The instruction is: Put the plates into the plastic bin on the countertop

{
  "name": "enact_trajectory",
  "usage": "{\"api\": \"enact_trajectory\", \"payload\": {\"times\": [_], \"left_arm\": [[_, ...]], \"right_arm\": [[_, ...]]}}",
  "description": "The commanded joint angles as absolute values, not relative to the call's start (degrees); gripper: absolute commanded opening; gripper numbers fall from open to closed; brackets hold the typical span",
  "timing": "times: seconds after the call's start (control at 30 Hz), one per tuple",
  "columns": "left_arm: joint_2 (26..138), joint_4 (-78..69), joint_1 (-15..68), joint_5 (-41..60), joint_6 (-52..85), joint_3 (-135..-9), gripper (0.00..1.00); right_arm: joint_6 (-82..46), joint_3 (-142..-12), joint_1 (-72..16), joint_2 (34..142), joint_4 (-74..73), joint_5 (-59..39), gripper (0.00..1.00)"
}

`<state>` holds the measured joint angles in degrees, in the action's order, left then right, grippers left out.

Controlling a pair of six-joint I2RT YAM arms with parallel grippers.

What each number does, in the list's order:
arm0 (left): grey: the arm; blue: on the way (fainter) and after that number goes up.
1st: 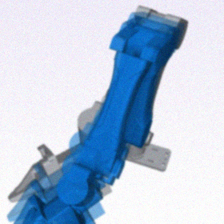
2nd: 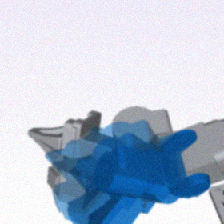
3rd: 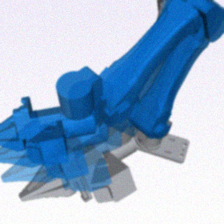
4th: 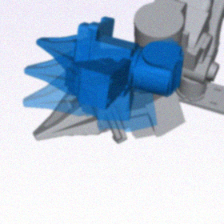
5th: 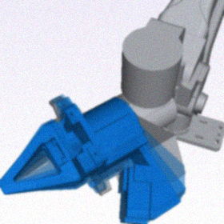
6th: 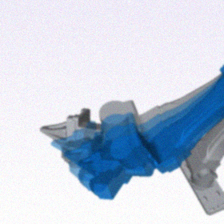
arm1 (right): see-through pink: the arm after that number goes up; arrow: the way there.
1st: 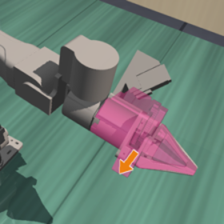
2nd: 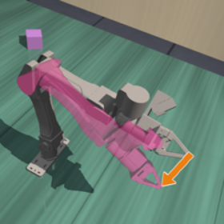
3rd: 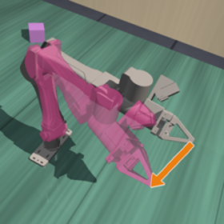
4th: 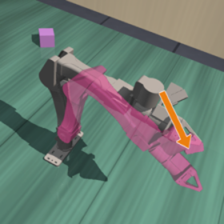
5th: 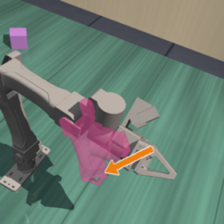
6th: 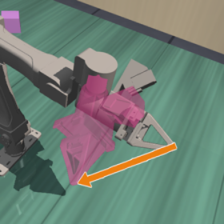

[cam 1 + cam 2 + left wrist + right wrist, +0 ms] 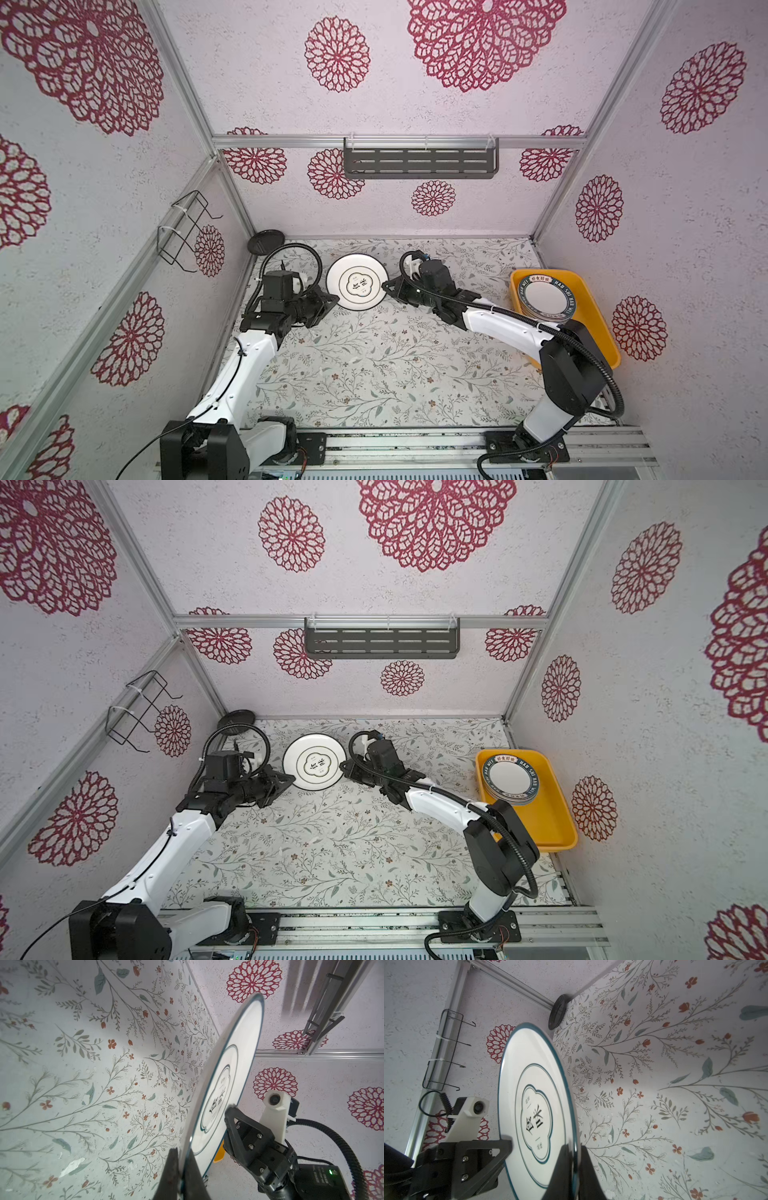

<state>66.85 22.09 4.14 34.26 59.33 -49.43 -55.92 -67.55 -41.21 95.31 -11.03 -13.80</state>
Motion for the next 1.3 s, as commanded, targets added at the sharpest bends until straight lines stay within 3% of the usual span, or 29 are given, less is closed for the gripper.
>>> {"api": "enact_trajectory", "payload": {"times": [0.0, 0.13, 0.17, 0.27, 0.4, 0.83, 0.87, 0.97, 1.27], "left_arm": [[64.08, 18.59, 4.57, 36.78, 58.85, -51.13, 0.07], [63.13, 18.65, 4.57, 36.41, 58.95, -51.57, 0.28], [62.81, 18.96, 4.57, 36.08, 58.82, -51.81, 0.40], [62.15, 20.50, 4.58, 35.10, 57.86, -52.50, 0.60], [60.93, 23.38, 4.57, 34.21, 55.59, -53.30, 0.76], [54.64, 29.98, 4.65, 33.55, 52.87, -53.47, 0.86], [53.82, 30.29, 4.70, 33.78, 52.90, -53.22, 0.93], [51.27, 30.75, 5.09, 33.63, 53.45, -52.91, 1.00], [54.18, 25.32, 7.26, 32.69, 54.89, -56.20, 0.97]], "right_arm": [[-53.28, -68.23, -41.57, 92.56, -8.91, -11.39, 0.01], [-54.08, -67.77, -41.57, 91.79, -8.64, -10.41, 0.00], [-54.26, -67.68, -41.57, 91.54, -8.67, -10.11, 0.00], [-54.71, -67.59, -41.58, 91.07, -8.70, -9.43, 0.00], [-54.92, -67.63, -41.35, 90.23, -8.14, -8.55, 0.00], [-55.80, -63.39, -33.98, 82.26, -2.90, -6.35, 0.00], [-55.68, -62.69, -32.96, 80.93, -2.20, -6.02, 0.00], [-55.82, -60.66, -29.83, 77.46, -0.32, -5.40, 0.00], [-50.94, -58.61, -18.42, 69.52, 7.87, -3.95, 0.00]]}}
